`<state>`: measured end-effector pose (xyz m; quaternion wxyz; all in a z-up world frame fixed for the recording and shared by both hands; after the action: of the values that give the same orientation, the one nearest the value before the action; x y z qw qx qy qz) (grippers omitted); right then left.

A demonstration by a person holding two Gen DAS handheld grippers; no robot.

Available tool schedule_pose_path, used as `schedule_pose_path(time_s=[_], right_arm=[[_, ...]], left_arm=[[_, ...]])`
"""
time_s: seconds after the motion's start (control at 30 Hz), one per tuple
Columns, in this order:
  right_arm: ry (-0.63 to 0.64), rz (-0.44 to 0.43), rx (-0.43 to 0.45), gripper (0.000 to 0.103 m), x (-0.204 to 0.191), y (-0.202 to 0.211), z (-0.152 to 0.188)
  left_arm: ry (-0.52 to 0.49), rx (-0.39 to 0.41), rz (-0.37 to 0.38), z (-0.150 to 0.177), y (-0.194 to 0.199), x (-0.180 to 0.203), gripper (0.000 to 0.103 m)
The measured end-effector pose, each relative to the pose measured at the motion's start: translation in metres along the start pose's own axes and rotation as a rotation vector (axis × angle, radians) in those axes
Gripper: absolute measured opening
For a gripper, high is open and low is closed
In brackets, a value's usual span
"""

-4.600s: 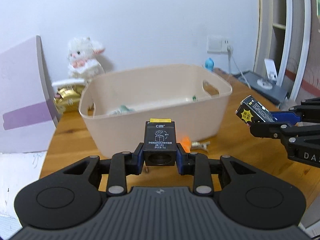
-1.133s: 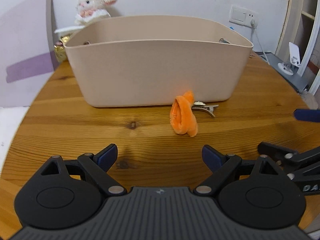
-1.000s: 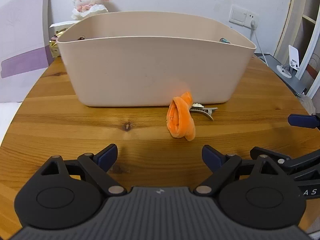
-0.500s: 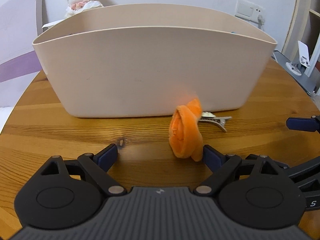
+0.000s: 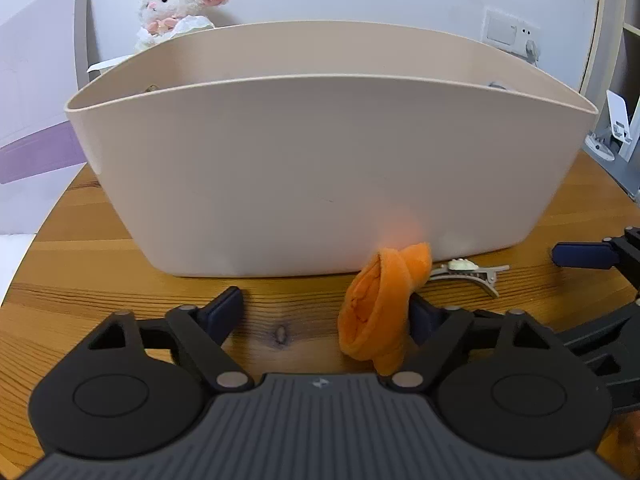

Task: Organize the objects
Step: 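Grasp the orange cloth with the left tool while the right tool grasps the metal hair clip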

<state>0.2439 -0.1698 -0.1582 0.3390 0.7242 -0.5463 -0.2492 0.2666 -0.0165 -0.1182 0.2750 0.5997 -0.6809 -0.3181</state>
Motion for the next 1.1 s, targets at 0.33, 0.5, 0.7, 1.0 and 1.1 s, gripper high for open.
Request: schedule_pose_path(time_s=[0.33, 0.5, 0.7, 1.0, 1.1], right_arm=[[0.001, -0.012, 0.024, 0.077, -0.016, -0.003, -0.010], [0.003, -0.016, 0.035, 0.050, -0.018, 0.002, -0.009], [0.031, -0.022, 0.027, 0.018, -0.027, 0.009, -0.010], [0.014, -0.073, -0.033, 0.045, -0.035, 0.021, -0.004], [0.037, -0.046, -0.031, 0.057, -0.037, 0.018, -0.006]], left_arm=[[0.015, 0.009, -0.007, -0.002, 0.005, -0.012, 0.052], [0.008, 0.010, -0.001, 0.002, 0.009, -0.009, 0.036], [0.009, 0.011, 0.003, 0.008, 0.014, -0.009, 0.030], [0.007, 0.011, 0.013, 0.020, 0.023, -0.016, 0.030], [0.004, 0.011, 0.015, 0.021, 0.025, -0.018, 0.030]])
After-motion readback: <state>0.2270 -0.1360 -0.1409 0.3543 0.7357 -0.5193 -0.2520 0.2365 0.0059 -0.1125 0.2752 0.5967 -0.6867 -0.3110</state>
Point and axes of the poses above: each gripper's, at about its wrist camera, not at the fingertips, and y roughly against the way its jaws point, x to its right, z to its underside, the point moved 7 cm from there along -y, roughly the way its jaws point, and after that the axes turned 6 degrees about -x, right-handed, at the moved point
